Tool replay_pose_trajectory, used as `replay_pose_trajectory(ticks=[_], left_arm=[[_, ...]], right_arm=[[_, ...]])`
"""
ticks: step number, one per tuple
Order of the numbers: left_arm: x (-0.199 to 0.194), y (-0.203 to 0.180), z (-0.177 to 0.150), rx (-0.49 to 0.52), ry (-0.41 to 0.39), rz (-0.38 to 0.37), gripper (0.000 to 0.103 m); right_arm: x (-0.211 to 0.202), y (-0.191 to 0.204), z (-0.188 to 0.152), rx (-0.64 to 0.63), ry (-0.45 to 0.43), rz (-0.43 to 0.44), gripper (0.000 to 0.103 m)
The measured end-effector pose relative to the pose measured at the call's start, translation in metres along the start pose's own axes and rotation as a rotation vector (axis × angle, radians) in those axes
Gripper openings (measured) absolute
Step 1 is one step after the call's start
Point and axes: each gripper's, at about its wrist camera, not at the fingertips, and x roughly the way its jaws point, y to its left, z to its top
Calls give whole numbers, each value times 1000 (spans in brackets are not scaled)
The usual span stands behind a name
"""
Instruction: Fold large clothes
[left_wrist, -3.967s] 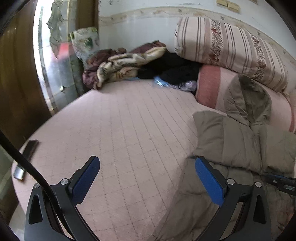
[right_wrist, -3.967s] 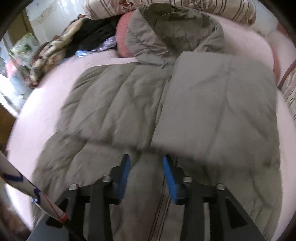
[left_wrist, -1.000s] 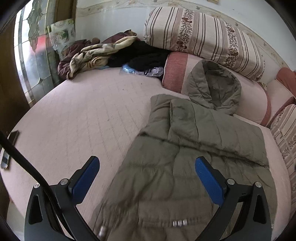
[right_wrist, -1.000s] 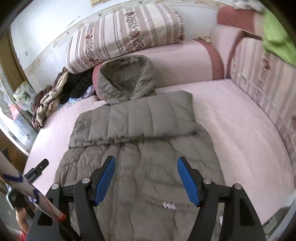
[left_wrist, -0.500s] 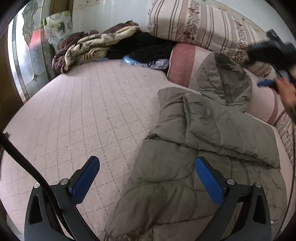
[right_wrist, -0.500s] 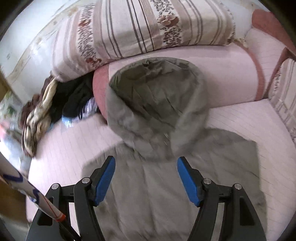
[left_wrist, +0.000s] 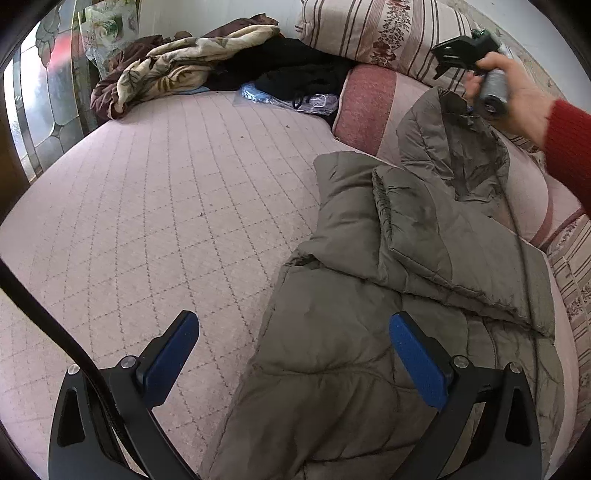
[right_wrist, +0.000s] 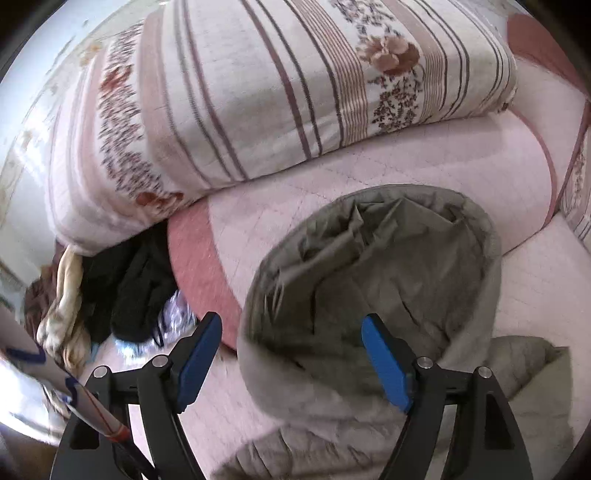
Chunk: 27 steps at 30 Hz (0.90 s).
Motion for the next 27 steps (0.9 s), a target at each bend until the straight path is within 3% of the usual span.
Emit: replay_pose_trajectory(ticks=[5,6,8,9,18,22,27], left_arm=[[0,3,0,-19,0,0,103],[2,3,1,-19,5,4,103],[5,4,1,-24,16,9,103],[6,5,1,-27,21,8,103],[2,14,3,-46,15,29,103],[-2,19,4,-61,13,34,103],[-9,26,5,-76,-7,43,103]], right_arm=[[28,-6,3,55,25,-7,82],[32,-8,2,58,36,-9,77],[36,-13,-3,54,73,25,37],[36,-14,-6,49,102,41,8],[-70,-20,-42,-186,10,-7,6],[-130,-31,-81,-270,9,28,6],[-186,-69,-151,-306,70,85,6]])
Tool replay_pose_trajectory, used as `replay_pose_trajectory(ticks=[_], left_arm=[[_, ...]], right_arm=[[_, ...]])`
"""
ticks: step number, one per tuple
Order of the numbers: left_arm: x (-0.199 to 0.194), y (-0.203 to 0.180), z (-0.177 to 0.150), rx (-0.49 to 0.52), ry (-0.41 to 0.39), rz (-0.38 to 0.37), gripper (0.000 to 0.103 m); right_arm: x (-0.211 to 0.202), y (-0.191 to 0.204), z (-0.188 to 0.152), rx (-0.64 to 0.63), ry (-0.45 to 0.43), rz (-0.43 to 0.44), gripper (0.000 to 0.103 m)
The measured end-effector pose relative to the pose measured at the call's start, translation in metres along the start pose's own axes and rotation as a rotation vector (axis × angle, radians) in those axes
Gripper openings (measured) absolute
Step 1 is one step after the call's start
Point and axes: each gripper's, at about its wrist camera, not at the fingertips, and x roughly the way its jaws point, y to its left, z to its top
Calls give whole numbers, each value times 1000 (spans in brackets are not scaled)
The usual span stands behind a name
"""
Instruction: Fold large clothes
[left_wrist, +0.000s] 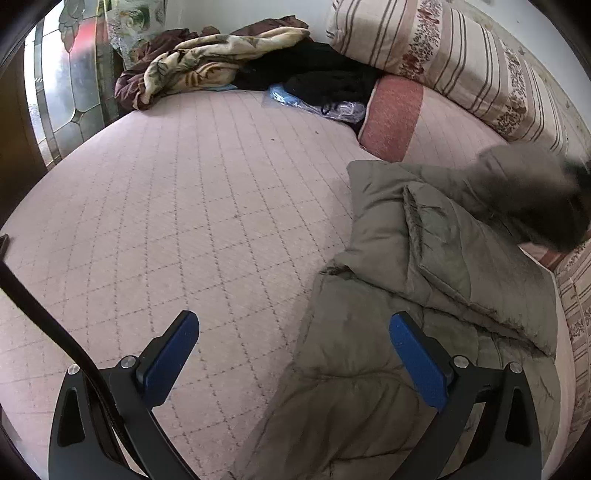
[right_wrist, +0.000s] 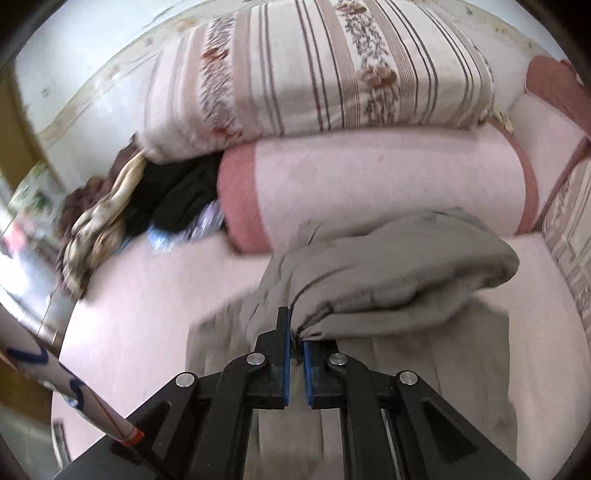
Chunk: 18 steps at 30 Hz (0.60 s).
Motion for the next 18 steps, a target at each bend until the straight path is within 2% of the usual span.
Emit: replay_pose_trajectory(ticks=[4,8,14,18], left_arm=[[-2,5,-1,-13,0,5,103],[-2,8,-1,-23,6,3,103],[-3,8,-2,-19,0,14,103],[-1,9,-1,-26,4,17,103]], right_arm=[[-16,-19,-77,21,65,21,6],[9,-27,-131,68,154,34,6],[79,-38,-145,157,225,-10,6],[100,-42,-150,183,234,-23,7]])
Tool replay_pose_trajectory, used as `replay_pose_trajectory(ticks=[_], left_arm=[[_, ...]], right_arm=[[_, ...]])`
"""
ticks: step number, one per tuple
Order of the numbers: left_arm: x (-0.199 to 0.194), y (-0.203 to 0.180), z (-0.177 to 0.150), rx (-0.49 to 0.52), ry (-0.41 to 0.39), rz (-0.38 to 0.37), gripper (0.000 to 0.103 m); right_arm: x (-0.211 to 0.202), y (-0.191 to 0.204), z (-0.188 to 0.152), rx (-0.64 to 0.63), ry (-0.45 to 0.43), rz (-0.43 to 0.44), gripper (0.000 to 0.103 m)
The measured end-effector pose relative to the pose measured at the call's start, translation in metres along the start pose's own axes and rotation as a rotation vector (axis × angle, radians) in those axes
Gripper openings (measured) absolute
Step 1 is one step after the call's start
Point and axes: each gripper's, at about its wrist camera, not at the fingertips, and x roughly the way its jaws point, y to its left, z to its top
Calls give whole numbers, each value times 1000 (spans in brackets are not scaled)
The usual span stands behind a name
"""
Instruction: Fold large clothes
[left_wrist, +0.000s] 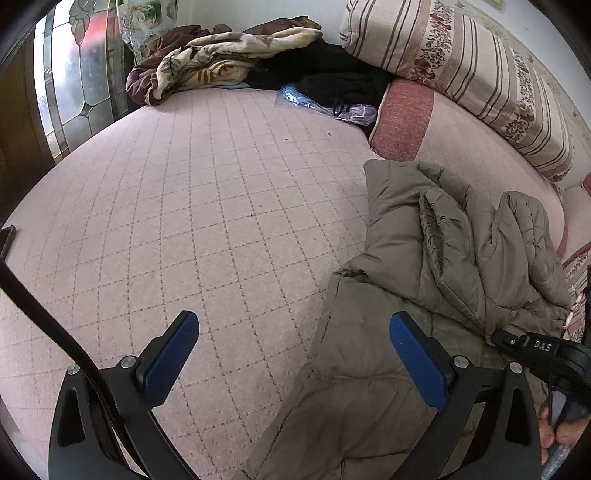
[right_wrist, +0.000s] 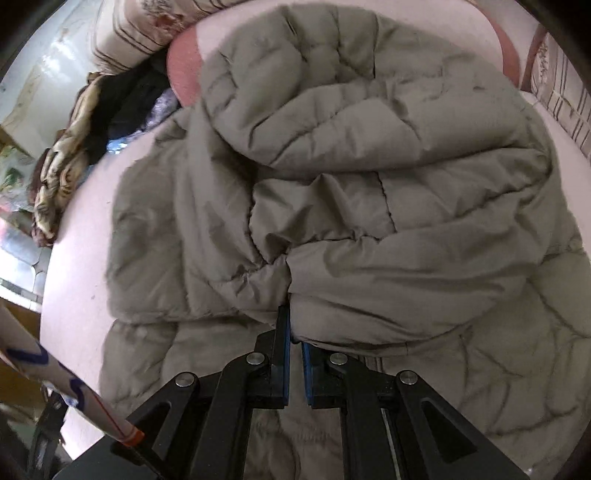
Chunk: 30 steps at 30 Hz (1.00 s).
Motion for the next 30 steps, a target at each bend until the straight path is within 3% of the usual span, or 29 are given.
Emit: replay_pose_trajectory(ticks=[3,4,7,13,17,20,21,25,30], left_arm=[[1,1,0,2,9,-1,103],[0,1,0,1,7,-2,103],[-4,3,0,-3,-7,-4,103],[-5,4,-2,-7,0,-1,103],[-7,0,-4,7,-2,2,103],[-8,-2,-4,19,-8,6,103],[-7,-2,-4,20,-8,9,103],[-4,-2,-2,20,2,16,103],[1,-2,2,18,20,22,103]], right_arm=[[-10,-4,-3,19,-21,23,14],[-15,-4,-6,9,-27,29,23],[-42,-1,-17,-91,-70,-15,34],[-99,-13,-26,-156,-158,-92,35],[-127,-19,-2,-147,-277,-175,35],[-121,-8,20,-150,-366,-237,39],[-112,-5,28,-164,-370,-269,45],[-72,-7,45,-149,-305,-340,45],[-14,-10,34,-157,-133,-287,43]])
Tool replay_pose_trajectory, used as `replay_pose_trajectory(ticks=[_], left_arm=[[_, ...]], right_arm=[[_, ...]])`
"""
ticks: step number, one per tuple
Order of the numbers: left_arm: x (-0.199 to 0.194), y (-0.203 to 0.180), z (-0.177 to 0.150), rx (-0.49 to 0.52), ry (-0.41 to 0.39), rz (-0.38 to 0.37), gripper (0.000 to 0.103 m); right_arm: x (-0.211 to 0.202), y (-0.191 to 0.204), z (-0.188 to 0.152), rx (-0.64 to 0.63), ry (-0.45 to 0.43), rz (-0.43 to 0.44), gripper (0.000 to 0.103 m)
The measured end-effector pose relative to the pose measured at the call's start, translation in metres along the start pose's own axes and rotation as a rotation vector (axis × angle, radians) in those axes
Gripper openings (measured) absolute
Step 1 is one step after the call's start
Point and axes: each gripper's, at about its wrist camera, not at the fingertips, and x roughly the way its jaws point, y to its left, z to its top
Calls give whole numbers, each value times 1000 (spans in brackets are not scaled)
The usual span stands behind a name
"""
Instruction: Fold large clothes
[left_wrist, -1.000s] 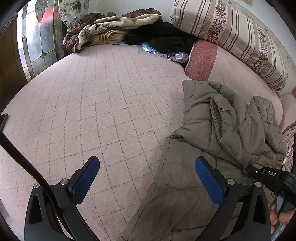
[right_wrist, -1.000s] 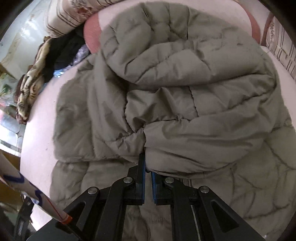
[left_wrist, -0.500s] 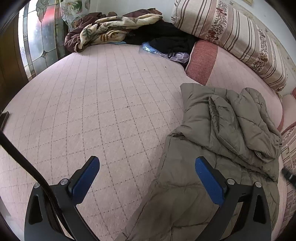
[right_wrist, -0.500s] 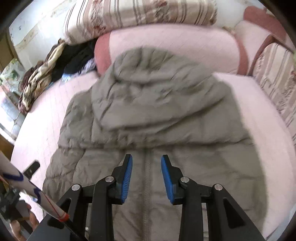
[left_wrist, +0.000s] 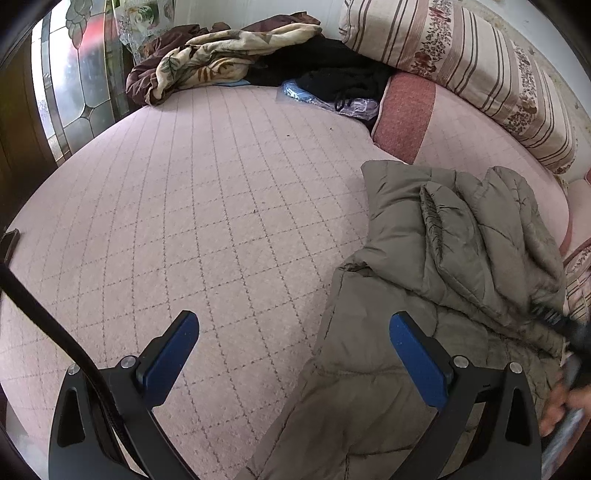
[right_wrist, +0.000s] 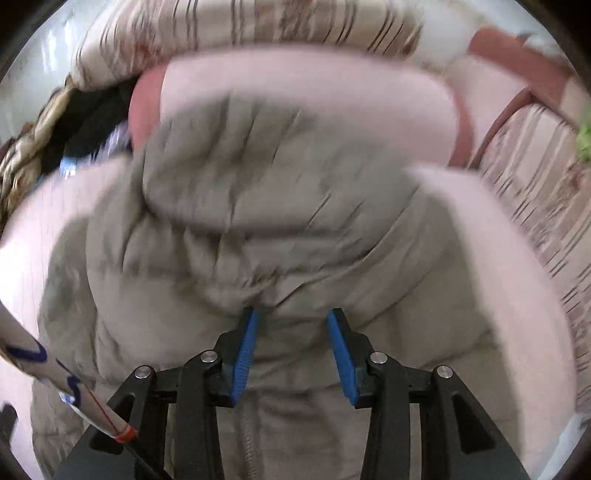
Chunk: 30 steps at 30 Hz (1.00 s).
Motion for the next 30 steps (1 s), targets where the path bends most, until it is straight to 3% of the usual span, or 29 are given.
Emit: replay_pose_trajectory(ticks=[3,6,10,12,15,20,22,27,30], left_arm=[[2,-1,-1,6,9,3,103],[1,-3,-3,18,11,9,103],[-1,0,-2,5,2,17,103],[-1,0,-2,4,1,25,103],[2,-4,-4,20,13,30,103],[1,-6,-6,35,0,41,103],[3,-6,-5,34,2,47,103],[4,0,-3,16,15,38,103],[0,2,-2,10,6,36,103]], right_arm=[[13,12,-5,-91,2,-44,43],[2,8,3,-80,0,-41,43],[-52,10,1,-38,-154,-4,44],[-69,20,-1,-51,-183,41,44],[-64,42,-3,-93,-160,80,43],[-12,64,-9,-92,-47,51,43],[-5,67,-9,-100,-40,37,44],[-44,41,-13,-81,-73,99,45],[-74,15,-26,-79,-99,99,56]])
